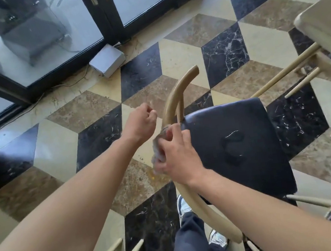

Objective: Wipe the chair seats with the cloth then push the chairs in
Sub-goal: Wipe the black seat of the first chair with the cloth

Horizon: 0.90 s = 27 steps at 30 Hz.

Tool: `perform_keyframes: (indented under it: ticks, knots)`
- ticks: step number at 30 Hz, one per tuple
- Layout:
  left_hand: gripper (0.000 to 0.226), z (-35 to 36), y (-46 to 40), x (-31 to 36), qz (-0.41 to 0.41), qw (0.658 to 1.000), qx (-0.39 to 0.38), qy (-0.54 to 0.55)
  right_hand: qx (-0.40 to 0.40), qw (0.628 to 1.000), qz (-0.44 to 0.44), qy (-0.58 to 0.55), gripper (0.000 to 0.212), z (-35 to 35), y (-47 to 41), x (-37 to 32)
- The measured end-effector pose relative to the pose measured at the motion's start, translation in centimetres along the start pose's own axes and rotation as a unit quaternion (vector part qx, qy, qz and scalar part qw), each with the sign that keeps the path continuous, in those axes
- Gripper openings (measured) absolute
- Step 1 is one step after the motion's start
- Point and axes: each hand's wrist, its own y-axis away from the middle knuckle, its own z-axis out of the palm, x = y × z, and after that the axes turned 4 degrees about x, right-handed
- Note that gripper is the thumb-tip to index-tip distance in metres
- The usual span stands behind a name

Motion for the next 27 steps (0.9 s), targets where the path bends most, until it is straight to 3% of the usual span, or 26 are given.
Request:
perform_keyframes:
  ticks: [3,6,14,22,27]
  knots:
    - [0.008,1.0,1.9,0.8,0.021,0.998,0.036,-0.037,-0.047,0.996,-0.072,0.003,0.021,-0.4,7.0,1.6]
    - [0.007,1.9,3.8,1.9,0.059,0.994,0.047,-0.077,-0.096,0.992,-0.026,-0.081,0.030,-1.1,9.9,4.0]
    - [0.007,4.2,8.3,2.4,0.089,0.989,0.020,-0.119,-0.003,0.996,0.024,-0.091,0.028,0.8,8.7,2.2]
    - [0.009,5.3,10.7,3.2,0.171,0.957,0.044,-0.230,-0.153,0.983,-0.099,-0.024,0.028,-2.6,20.4,10.8]
    - [0.018,6.3,11.0,4.8,0.200,0.947,0.026,-0.251,-0.270,0.958,0.066,-0.072,0.033,-6.4,25.4,19.8]
